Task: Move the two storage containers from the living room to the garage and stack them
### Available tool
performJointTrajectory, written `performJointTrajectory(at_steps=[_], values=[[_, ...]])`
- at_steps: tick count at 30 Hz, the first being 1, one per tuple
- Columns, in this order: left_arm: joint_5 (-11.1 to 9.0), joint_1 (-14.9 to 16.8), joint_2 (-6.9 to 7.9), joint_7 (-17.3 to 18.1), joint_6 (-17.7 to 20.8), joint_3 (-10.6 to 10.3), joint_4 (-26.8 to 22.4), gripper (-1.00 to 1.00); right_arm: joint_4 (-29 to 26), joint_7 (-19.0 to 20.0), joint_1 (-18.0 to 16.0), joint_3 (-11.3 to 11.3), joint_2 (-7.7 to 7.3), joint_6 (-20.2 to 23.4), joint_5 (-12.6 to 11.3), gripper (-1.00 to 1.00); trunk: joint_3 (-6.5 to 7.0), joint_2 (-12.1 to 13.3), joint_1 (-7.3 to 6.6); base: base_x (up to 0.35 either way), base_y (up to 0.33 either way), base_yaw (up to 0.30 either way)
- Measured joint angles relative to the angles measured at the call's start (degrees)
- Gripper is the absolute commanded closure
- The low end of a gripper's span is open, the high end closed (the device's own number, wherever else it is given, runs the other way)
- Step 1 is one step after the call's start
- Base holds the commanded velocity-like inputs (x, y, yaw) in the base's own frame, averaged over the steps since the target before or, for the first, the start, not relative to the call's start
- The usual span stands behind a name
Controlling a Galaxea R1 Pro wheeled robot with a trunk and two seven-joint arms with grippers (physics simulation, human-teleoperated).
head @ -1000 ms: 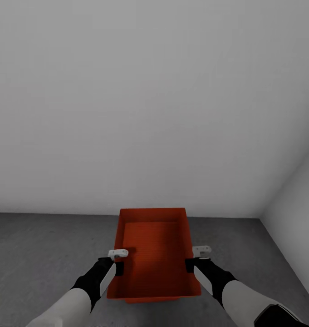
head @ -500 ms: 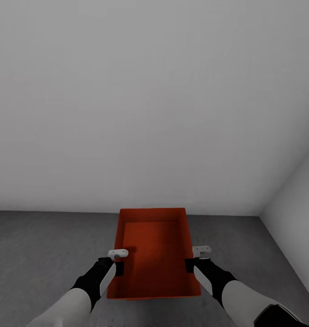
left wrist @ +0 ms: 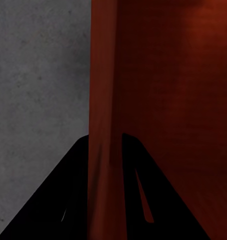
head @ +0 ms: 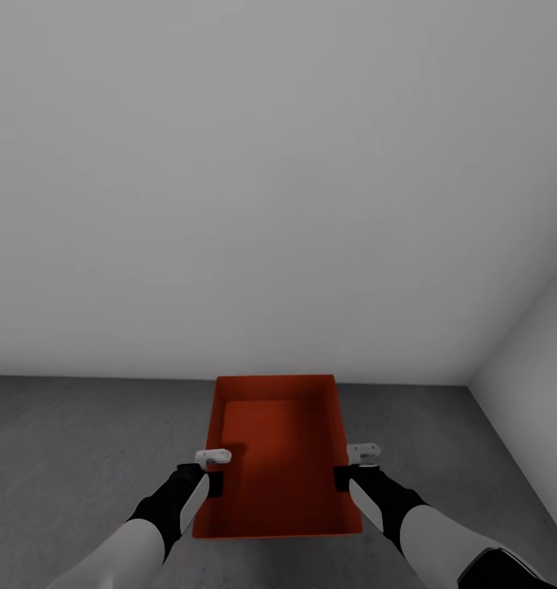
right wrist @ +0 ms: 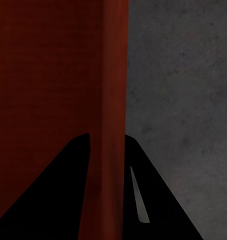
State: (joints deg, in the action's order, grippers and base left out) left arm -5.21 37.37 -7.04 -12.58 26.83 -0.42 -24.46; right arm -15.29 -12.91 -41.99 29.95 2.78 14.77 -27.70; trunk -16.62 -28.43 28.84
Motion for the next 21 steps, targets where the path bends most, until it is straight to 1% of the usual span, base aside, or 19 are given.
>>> performJointTrajectory(at_steps=[6, 21], values=[[0.1, 0.0, -0.02, 0.0, 0.0, 0.0, 0.0, 1.00, 0.0, 0.0, 0.0, 0.0, -0.03, 0.0, 0.0, 1.00, -0.23, 0.0, 0.00, 0.000, 0.000, 0.000], [0.0, 0.0, 0.00, 0.0, 0.0, 0.0, 0.0, 1.00, 0.0, 0.0, 0.0, 0.0, -0.01, 0.0, 0.0, 1.00, -0.26, 0.0, 0.00, 0.000, 0.000, 0.000]])
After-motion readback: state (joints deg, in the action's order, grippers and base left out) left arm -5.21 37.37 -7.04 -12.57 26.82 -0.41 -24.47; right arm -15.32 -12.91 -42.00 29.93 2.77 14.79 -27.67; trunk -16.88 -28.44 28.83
